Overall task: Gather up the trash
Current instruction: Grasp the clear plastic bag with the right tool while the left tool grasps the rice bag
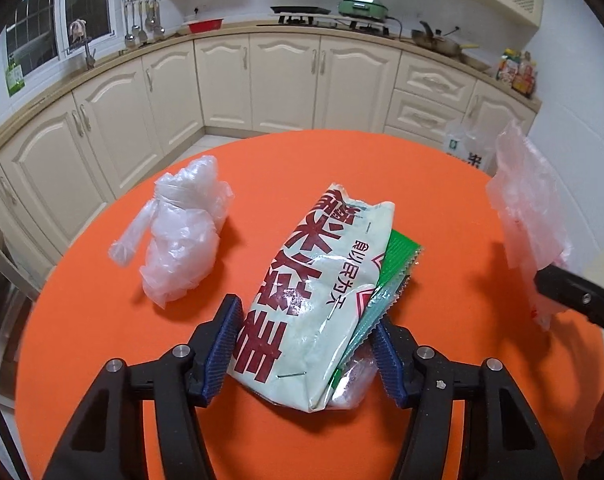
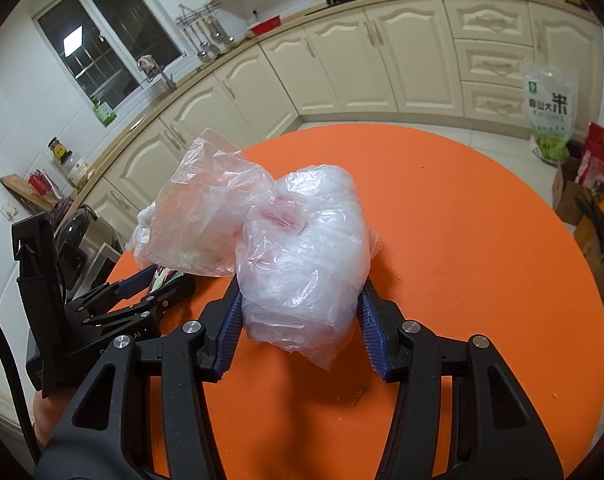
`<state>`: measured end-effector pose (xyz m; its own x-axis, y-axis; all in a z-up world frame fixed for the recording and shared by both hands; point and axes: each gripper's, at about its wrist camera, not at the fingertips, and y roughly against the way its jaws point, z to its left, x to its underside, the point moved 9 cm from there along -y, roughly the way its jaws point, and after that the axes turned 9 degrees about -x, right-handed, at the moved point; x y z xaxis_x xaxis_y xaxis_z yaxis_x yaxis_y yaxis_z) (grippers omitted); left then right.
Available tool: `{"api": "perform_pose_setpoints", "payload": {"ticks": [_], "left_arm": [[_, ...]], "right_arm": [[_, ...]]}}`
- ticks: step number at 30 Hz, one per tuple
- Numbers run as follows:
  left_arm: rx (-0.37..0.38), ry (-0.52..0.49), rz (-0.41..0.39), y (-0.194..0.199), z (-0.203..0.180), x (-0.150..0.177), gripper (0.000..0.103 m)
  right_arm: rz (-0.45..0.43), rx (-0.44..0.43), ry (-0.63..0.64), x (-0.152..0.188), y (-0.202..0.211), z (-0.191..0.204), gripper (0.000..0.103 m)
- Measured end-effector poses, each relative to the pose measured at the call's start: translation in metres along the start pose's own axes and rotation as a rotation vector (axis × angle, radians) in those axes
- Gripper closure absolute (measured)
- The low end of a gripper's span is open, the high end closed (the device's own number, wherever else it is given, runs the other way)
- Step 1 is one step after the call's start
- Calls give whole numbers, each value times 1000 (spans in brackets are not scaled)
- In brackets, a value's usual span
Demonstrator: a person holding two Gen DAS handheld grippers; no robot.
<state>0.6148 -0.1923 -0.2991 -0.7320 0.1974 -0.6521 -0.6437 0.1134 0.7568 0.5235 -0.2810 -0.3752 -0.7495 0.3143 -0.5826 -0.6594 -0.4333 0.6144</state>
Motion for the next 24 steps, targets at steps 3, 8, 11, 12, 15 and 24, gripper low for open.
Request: {"api": "perform_pose_setpoints", "payload": {"ticks": [3, 8, 11, 12, 15, 24], "left_arm": [[25, 8, -9, 11, 2, 13, 49], [64, 39, -21, 31, 12, 29, 53], [77, 60, -30, 45, 20, 43, 57], [79, 65, -34, 51, 23, 49, 58], [70, 51, -48, 72, 27, 61, 67], [0, -86, -59, 68, 3, 65, 66]], "right_arm": [[-3, 1, -2, 3, 4, 1, 53], [-11, 7, 1, 4, 14, 0, 53], [-17, 11, 2, 5, 21, 0, 53], [-18, 12, 1, 7, 24, 1, 53], [-14, 13, -6, 14, 29, -1, 53], [-16, 11, -14, 28, 39, 0, 53]]}}
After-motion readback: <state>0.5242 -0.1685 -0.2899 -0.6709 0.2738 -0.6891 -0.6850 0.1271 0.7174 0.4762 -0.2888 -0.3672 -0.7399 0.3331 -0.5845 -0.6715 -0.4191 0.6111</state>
